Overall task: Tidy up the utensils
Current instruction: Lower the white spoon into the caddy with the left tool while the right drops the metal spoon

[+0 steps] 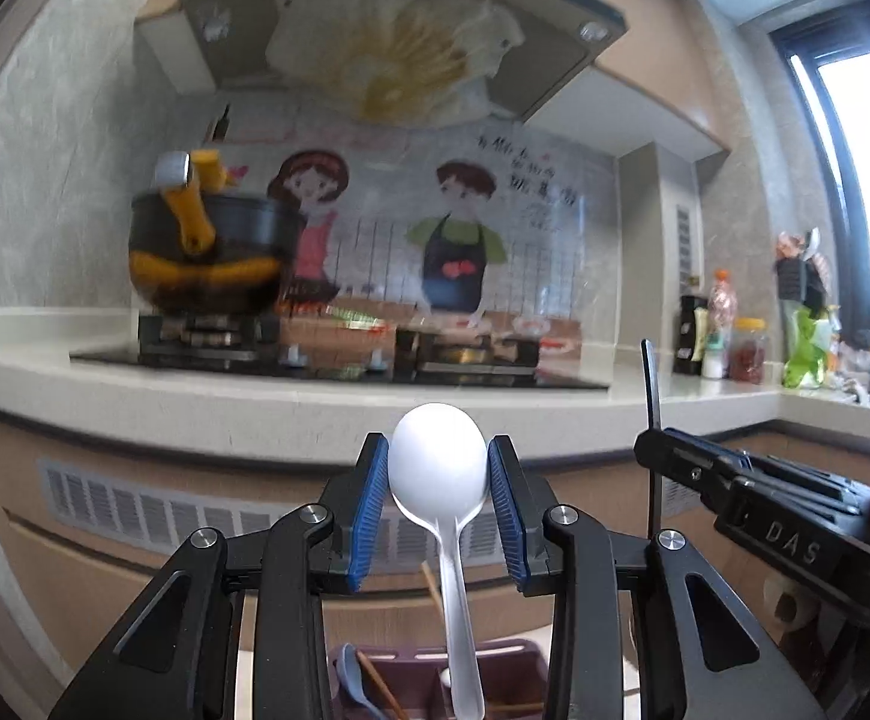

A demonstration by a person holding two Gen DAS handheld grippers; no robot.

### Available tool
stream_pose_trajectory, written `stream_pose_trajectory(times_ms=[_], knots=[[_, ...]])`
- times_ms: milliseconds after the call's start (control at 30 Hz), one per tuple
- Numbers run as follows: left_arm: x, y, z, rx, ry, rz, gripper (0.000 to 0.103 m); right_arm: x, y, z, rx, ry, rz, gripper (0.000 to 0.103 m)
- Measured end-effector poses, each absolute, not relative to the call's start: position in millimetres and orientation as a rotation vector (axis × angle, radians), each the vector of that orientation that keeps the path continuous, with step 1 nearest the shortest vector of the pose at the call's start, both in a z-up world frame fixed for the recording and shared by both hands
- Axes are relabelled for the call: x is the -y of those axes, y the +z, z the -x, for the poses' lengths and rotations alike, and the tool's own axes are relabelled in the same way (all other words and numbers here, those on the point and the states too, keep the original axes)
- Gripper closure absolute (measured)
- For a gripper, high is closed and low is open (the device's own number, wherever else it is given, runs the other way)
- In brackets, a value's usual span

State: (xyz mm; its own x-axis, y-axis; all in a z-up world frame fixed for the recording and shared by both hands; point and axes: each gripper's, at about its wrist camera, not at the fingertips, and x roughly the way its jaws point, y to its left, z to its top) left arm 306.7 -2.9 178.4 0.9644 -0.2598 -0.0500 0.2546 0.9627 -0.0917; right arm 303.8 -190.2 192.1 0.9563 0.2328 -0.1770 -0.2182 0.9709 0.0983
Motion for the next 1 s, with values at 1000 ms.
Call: stream_pose_trajectory(times_ms=[1000], knots=[[-4.7, 53.2, -412.9, -0.372, -0.273, 0.169, 0.042, 167.3, 73.0, -381.6, -0.518, 0.170, 0.002, 0.077]])
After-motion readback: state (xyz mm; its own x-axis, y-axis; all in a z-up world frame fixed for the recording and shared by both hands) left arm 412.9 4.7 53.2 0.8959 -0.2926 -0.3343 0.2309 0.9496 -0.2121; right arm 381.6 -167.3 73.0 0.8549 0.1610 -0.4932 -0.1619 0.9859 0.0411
